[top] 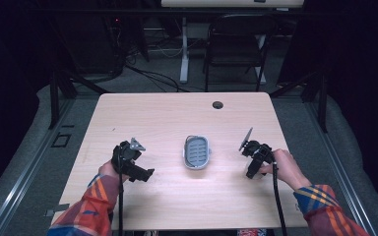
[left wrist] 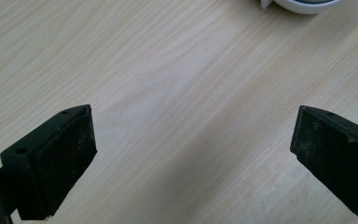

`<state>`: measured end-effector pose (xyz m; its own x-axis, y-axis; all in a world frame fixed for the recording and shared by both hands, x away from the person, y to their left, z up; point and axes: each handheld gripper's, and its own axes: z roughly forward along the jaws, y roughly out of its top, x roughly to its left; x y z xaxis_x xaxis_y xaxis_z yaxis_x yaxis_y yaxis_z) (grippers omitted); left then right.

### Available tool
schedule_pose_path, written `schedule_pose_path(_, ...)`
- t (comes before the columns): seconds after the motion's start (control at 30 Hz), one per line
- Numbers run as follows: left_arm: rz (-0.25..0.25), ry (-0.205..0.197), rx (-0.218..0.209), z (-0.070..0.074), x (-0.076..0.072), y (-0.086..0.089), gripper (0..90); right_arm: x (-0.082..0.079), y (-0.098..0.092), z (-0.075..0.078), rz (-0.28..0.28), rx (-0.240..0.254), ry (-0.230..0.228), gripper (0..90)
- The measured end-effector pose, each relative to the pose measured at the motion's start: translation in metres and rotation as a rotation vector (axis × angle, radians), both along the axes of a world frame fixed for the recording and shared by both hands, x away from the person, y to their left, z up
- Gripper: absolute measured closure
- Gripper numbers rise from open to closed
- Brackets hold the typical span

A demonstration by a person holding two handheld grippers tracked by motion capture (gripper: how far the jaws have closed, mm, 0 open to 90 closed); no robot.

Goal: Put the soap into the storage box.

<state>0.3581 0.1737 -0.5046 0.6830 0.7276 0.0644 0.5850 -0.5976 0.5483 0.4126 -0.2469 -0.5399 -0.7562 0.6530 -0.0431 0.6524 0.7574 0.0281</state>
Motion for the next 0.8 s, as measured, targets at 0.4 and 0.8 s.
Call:
schedule_pose_path(0.4,0.005,0.004,0.009,-0.001,0.0,0.0,0.0,-0.001,0.0,0.002,-0.009,-0.02,-0.012,22.5)
schedule_pose_path(0.8,0.016,0.012,0.017,-0.001,0.001,0.001,0.1,-0.006,0.007,0.018,0.003,-0.015,-0.04,22.6)
